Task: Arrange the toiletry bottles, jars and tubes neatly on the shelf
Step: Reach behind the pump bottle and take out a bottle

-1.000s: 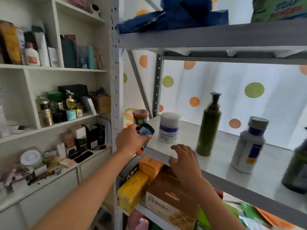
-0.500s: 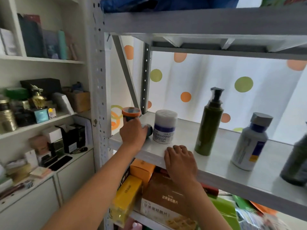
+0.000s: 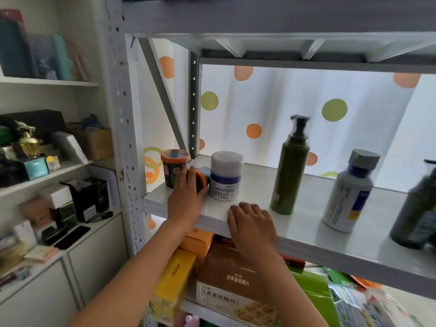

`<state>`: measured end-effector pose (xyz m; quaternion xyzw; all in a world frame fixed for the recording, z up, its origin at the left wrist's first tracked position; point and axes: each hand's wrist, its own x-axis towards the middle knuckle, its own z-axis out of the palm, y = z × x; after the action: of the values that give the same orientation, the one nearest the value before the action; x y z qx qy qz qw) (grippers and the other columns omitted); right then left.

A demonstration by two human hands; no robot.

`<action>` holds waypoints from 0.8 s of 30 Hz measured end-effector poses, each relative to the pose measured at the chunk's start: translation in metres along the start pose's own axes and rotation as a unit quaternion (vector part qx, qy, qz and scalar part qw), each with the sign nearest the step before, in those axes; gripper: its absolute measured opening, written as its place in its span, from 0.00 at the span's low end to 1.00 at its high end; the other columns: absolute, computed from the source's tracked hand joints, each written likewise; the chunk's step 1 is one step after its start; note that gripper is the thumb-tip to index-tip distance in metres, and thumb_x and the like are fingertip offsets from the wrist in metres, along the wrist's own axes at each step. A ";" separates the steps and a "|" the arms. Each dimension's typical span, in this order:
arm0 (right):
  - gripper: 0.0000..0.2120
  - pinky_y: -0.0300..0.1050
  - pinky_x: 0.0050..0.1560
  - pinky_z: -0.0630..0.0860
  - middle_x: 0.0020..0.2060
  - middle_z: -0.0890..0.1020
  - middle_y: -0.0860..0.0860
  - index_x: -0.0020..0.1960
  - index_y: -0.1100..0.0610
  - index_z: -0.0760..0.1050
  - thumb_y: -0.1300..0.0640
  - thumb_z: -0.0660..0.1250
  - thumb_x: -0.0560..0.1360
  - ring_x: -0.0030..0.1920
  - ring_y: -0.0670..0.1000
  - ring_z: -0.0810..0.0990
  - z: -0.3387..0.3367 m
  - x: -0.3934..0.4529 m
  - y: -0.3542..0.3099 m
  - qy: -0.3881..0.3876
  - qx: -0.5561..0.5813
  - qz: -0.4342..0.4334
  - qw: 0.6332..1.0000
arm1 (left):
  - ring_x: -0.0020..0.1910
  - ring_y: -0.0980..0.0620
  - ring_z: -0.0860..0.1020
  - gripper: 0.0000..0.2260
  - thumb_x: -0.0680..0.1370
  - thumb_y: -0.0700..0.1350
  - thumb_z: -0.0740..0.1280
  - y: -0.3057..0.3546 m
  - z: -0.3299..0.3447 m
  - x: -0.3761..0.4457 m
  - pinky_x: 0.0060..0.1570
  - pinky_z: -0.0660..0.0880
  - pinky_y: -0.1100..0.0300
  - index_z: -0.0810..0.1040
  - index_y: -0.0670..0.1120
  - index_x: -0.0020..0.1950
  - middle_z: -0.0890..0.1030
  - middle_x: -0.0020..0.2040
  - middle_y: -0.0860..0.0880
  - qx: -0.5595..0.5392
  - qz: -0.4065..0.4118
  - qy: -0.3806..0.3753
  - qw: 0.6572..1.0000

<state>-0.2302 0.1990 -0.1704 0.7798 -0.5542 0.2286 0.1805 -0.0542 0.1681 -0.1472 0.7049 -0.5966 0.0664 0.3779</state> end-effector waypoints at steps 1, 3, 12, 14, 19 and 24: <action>0.19 0.47 0.51 0.74 0.51 0.82 0.47 0.56 0.49 0.78 0.45 0.50 0.81 0.51 0.51 0.79 0.000 0.000 0.000 0.000 0.000 0.001 1.000 | 0.77 0.45 0.56 0.32 0.79 0.55 0.62 -0.001 0.001 0.000 0.67 0.68 0.46 0.51 0.50 0.79 0.54 0.79 0.48 0.007 -0.002 -0.005 1.000; 0.19 0.47 0.50 0.74 0.51 0.82 0.47 0.56 0.49 0.78 0.45 0.50 0.81 0.50 0.51 0.79 0.001 0.000 0.000 0.001 -0.005 0.001 1.000 | 0.77 0.44 0.54 0.32 0.80 0.55 0.60 -0.001 0.002 -0.003 0.66 0.69 0.45 0.49 0.51 0.79 0.51 0.79 0.49 0.011 -0.002 -0.009 1.000; 0.22 0.48 0.57 0.73 0.60 0.79 0.48 0.64 0.49 0.73 0.46 0.44 0.81 0.58 0.52 0.76 -0.007 -0.005 -0.002 -0.041 -0.029 -0.013 0.999 | 0.72 0.49 0.64 0.20 0.82 0.49 0.55 -0.002 0.011 -0.056 0.70 0.66 0.51 0.64 0.47 0.74 0.65 0.73 0.48 -0.089 0.064 -0.002 0.994; 0.21 0.49 0.64 0.70 0.65 0.76 0.49 0.68 0.49 0.71 0.46 0.46 0.83 0.65 0.52 0.74 -0.010 -0.009 -0.003 -0.053 -0.008 -0.007 0.999 | 0.68 0.49 0.69 0.19 0.82 0.49 0.53 -0.001 0.014 -0.068 0.72 0.64 0.49 0.70 0.45 0.70 0.73 0.69 0.47 -0.055 0.111 0.006 0.992; 0.25 0.49 0.75 0.54 0.75 0.65 0.49 0.75 0.49 0.63 0.43 0.43 0.83 0.76 0.50 0.60 -0.018 -0.028 -0.002 -0.090 0.040 0.019 0.995 | 0.70 0.47 0.69 0.16 0.81 0.46 0.60 0.002 0.016 -0.089 0.74 0.58 0.46 0.73 0.45 0.68 0.74 0.68 0.46 -0.009 0.184 -0.005 0.983; 0.28 0.51 0.74 0.57 0.72 0.69 0.51 0.72 0.52 0.67 0.42 0.43 0.80 0.73 0.53 0.63 -0.058 -0.080 0.039 -0.016 0.075 0.050 0.996 | 0.72 0.48 0.67 0.18 0.81 0.47 0.61 0.051 -0.007 -0.111 0.74 0.52 0.52 0.70 0.48 0.71 0.71 0.71 0.47 -0.016 0.229 -0.018 0.973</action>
<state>-0.2988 0.2796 -0.1659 0.7658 -0.5767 0.2661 0.1006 -0.1287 0.2599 -0.1798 0.5449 -0.7496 0.1288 0.3529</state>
